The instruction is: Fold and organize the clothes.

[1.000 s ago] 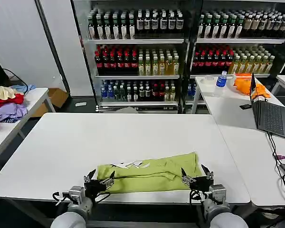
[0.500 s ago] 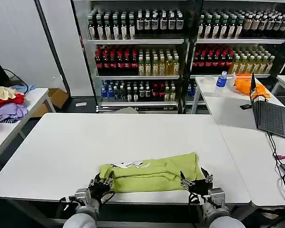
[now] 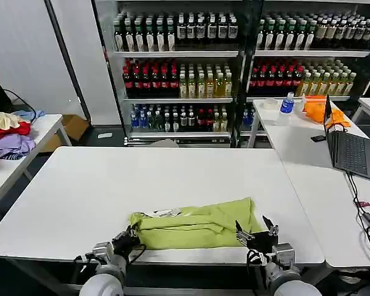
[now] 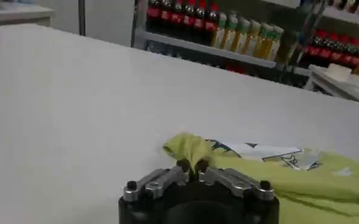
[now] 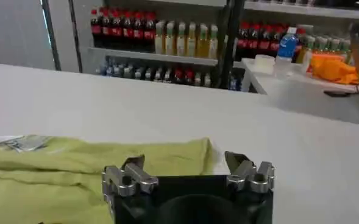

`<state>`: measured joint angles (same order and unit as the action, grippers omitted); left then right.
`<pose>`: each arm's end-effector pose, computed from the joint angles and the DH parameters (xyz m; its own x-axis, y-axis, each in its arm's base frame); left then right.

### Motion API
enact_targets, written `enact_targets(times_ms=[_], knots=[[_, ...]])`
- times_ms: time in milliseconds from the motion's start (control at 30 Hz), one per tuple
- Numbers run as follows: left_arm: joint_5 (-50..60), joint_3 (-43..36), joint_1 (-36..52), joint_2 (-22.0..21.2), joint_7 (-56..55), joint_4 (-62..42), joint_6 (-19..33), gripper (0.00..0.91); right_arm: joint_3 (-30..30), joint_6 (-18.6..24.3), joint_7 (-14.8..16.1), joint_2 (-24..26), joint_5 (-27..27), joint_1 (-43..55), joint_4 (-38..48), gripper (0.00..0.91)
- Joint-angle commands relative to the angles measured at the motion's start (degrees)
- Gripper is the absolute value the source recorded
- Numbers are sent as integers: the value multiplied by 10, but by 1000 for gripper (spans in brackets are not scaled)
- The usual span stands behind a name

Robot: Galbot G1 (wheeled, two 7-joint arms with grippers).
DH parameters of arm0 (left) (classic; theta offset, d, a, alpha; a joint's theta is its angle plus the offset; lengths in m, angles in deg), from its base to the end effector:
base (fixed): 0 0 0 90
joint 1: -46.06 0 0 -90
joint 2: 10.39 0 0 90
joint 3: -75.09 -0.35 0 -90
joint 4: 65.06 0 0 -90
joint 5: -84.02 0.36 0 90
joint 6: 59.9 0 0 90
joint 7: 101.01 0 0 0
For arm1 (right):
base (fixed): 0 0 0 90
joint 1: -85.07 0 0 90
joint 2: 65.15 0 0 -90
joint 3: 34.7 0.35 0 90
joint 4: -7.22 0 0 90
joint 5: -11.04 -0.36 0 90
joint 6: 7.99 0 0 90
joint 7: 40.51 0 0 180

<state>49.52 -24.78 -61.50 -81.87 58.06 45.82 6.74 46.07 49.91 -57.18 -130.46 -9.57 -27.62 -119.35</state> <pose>0.2470 0.0157 -0.3179 -0.8799 0.0270 0.4744 -0.0716 0.9794 -0.1886 0.2083 -0.0145 -0.2416 -0.9154 -0.0733 0.3957 -0.1161 0.9896 -0.0854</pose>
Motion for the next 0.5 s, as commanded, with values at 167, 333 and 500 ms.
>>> enact_targets(times_ms=[167,333,500], knots=[[-111,184,7,158,4,-13,-3,20,2,-1,0,4,-10,15,9,907],[-189,243,24,202,1,-9,-21,20,-1,-2,-2,6,-17,30,18,907],[-309,211,25,185,20,65,-50,20,-7,-3,-2,6,-18,42,31,907]])
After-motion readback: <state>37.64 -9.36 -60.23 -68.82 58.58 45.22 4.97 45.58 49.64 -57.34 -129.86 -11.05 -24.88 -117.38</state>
